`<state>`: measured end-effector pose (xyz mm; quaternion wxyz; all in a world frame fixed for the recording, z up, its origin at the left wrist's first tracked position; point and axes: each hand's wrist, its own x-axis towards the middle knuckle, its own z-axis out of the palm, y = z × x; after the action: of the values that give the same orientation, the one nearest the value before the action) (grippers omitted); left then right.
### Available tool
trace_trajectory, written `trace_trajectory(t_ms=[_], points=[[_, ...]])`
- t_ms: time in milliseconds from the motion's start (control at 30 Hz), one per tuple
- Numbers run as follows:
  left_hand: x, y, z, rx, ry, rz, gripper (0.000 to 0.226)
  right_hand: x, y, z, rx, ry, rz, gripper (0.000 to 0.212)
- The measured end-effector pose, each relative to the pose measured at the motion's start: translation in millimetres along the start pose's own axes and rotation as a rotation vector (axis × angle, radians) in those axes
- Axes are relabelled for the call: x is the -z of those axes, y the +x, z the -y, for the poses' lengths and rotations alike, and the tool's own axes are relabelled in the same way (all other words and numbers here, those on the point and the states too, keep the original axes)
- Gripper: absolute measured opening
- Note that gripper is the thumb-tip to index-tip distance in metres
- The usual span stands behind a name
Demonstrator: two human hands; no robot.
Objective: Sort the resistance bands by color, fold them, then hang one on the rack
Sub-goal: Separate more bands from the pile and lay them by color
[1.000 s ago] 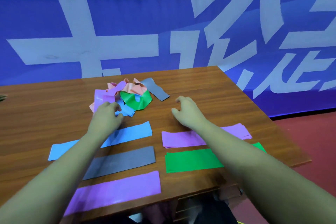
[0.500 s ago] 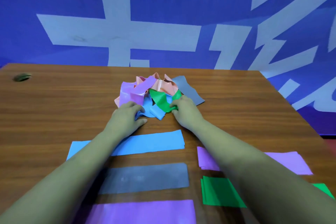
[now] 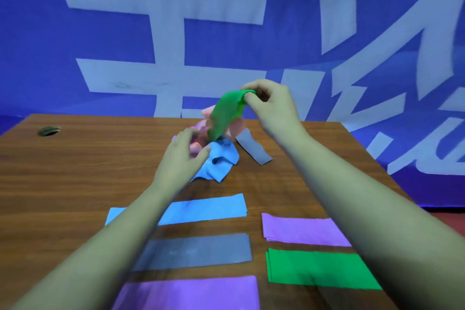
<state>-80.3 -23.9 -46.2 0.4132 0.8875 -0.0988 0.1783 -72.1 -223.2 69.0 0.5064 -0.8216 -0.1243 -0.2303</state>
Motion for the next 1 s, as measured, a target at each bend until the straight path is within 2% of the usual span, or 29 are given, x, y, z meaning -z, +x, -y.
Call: trace_trajectory(t_ms=[67, 133, 200, 300, 367, 467, 567, 667, 733, 800, 867, 900, 1000], points=[[7, 2, -27, 0.009, -0.138, 0.047, 0.062, 12, -3, 22, 0.022, 0.031, -0.012, 0.02], [9, 2, -46, 0.002, -0.201, 0.099, 0.072, 23, -9, 42, 0.034, 0.064, -0.031, 0.02], [9, -1, -62, -0.005, -0.226, 0.121, 0.061, 33, -15, 59, 0.032, 0.121, -0.053, 0.02], [9, -7, -79, 0.015, -0.246, 0.151, 0.024, 51, -23, 77, -0.005, 0.208, -0.086, 0.021], [9, -15, -91, 0.037, -0.368, 0.208, 0.013, 62, -28, 82, -0.046, 0.254, -0.103, 0.021], [12, -26, -107, 0.025, -0.451, 0.259, 0.013, 76, -33, 81, -0.102, 0.276, -0.132, 0.019], [21, -35, -119, 0.1, -0.583, 0.324, 0.018, 90, -34, 70, -0.175, 0.261, -0.18, 0.015], [28, -42, -129, 0.142, -0.638, 0.425, 0.029, 100, -37, 47, -0.274, 0.156, -0.252, 0.015], [30, -47, -138, 0.2, -0.739, 0.446, 0.027, 103, -44, 32, -0.364, 0.11, -0.215, 0.013], [30, -49, -151, 0.251, -0.843, 0.44, 0.026, 99, -58, 22, -0.471, 0.127, -0.094, 0.012], [29, -49, -163, 0.305, -0.938, 0.395, 0.024, 93, -75, 16, -0.562, 0.173, 0.05, 0.038], [29, -48, -167, 0.337, -0.997, 0.369, 0.023, 90, -84, 16, -0.595, 0.235, 0.103, 0.043], [28, -46, -180, 0.377, -1.15, 0.3, 0.019, 86, -109, 25, -0.651, 0.499, 0.177, 0.04]])
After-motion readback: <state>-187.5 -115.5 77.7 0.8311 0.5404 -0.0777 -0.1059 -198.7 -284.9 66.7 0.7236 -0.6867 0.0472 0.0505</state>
